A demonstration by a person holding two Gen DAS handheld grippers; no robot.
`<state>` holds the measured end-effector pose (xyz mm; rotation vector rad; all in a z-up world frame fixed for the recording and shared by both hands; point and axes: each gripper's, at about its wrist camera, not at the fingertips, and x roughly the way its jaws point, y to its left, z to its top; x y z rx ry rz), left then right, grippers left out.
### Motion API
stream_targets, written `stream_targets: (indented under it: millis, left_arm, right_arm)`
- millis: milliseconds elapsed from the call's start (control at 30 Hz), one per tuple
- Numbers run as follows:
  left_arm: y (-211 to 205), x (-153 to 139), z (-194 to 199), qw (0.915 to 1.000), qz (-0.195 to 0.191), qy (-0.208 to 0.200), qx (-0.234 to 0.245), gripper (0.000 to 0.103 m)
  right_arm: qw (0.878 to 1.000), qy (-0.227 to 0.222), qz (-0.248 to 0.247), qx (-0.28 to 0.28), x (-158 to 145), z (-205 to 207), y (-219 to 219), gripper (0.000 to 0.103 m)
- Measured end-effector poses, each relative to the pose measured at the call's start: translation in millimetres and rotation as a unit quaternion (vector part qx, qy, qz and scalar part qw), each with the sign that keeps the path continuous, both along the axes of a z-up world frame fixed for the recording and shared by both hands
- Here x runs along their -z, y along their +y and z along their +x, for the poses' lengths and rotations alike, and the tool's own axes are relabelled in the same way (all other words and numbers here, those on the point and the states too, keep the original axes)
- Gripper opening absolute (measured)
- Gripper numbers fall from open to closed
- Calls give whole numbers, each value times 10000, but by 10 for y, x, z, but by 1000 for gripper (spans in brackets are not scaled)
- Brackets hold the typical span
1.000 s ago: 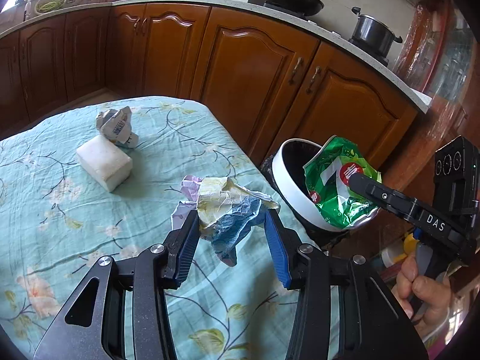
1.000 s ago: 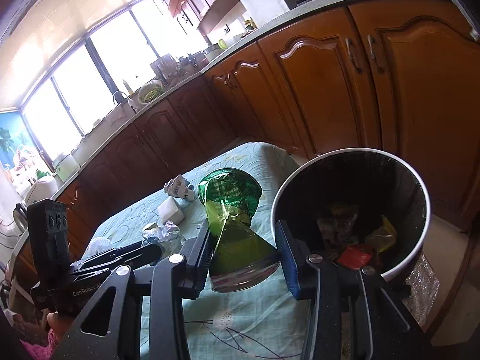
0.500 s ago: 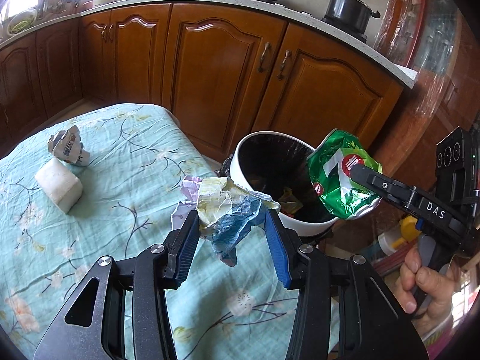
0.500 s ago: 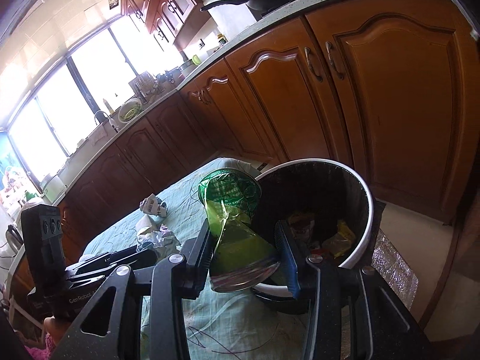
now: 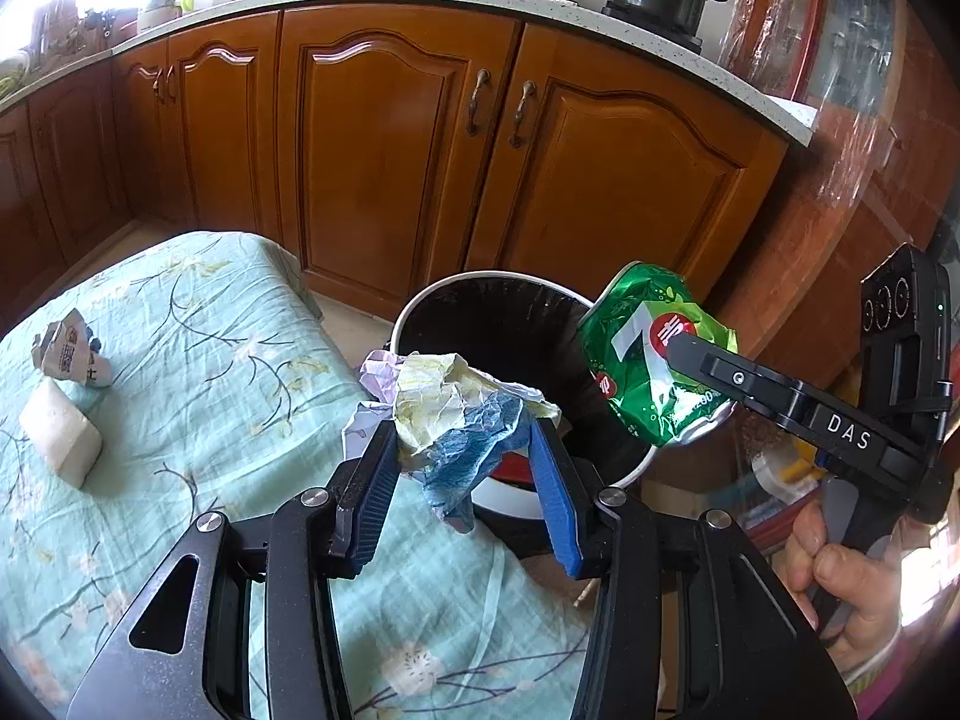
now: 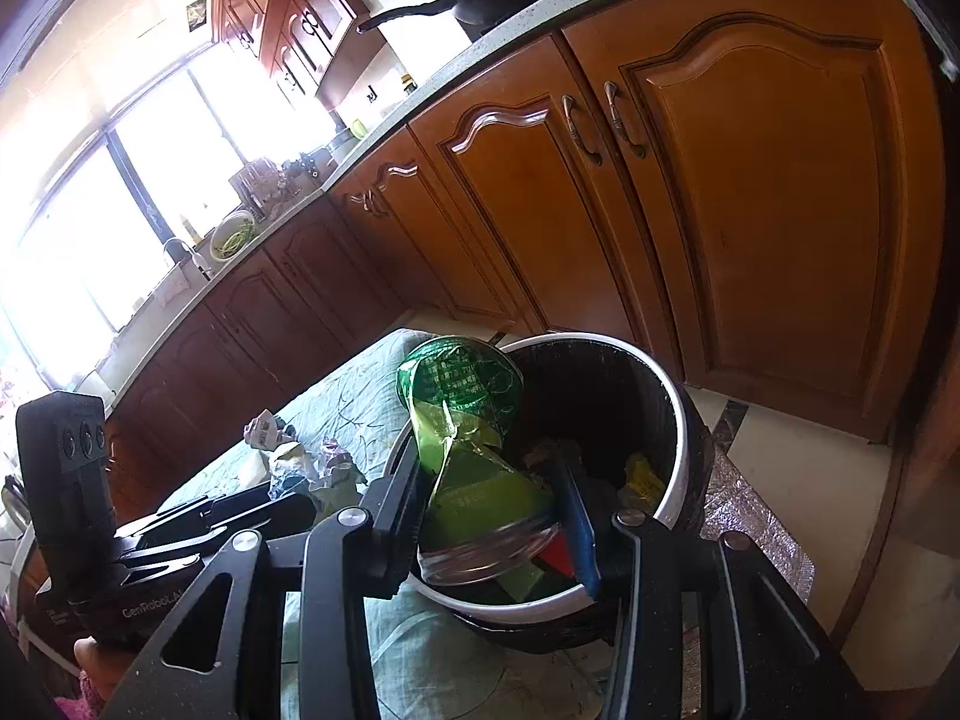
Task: Collect trash
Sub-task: 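Carry the wrapper and green can over the bin with both grippers, then open both grippers to drop the wrapper and can into the bin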
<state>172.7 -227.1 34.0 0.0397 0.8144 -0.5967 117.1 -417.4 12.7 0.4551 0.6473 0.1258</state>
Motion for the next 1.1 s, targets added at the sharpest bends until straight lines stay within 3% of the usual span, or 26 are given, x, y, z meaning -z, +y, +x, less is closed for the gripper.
stream_targets:
  millis: [933,1067,1100]
  left_arm:
    - [-572,295,387,9976,510,311,361,44]
    - [-587,319,419,9972,541,376,354,49]
    - [-591,321,427,9971,535,404,347,51]
  right_arm:
    - [9975,700,32,51,277,434,-223,42]
    - [9970,743,210,92,301,464,-266,47]
    - [9970,724,261,100,301,456,-276,56]
